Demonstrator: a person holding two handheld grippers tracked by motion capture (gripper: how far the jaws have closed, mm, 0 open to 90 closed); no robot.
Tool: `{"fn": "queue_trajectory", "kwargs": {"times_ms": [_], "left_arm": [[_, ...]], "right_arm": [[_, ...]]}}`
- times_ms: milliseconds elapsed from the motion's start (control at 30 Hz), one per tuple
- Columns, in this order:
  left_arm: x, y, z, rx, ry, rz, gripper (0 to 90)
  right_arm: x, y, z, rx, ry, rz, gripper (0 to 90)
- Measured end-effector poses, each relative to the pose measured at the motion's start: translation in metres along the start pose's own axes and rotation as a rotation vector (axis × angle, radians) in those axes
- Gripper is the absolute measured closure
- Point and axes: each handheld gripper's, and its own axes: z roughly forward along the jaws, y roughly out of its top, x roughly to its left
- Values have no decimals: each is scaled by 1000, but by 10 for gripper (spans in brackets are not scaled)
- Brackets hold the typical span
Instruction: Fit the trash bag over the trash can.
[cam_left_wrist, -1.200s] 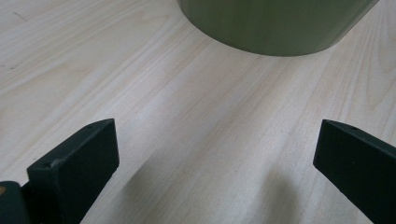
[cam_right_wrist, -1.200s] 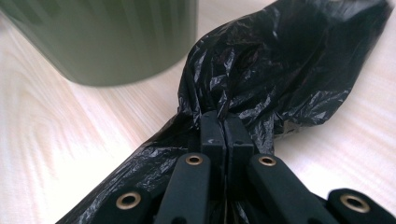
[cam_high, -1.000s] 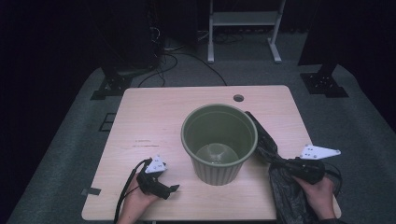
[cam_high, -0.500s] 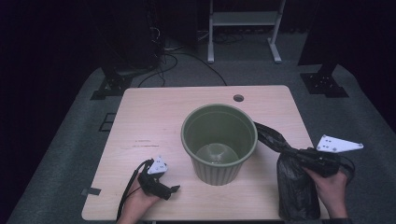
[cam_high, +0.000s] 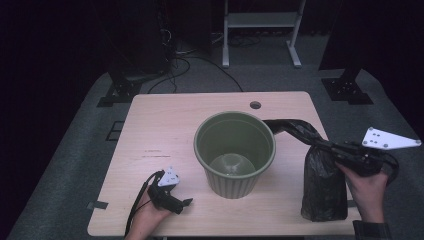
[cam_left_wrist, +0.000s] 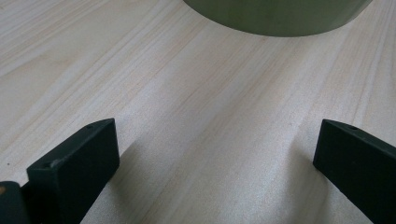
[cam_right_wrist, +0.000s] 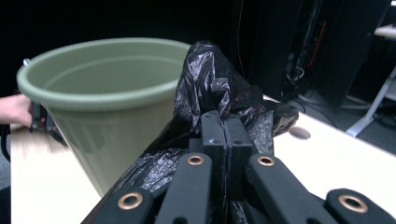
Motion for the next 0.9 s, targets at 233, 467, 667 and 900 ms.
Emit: {"fn": "queue_trajectory", "kwargs": {"times_ms": [233,467,667,900], "left_arm": [[0,0,0,0,2,-2,0],[0,0,0,-1,4,-3,0],[0,0,0,-1,8,-5,0],[0,0,0,-1,11,-10,0]], "right_arm": [[-1,31,-8,-66,16,-32,896],[3,54,-15,-113,44,-55,896],[13,71,-21,-139,68,-86,896],[27,88,-34,-180,99,-120,895]]}}
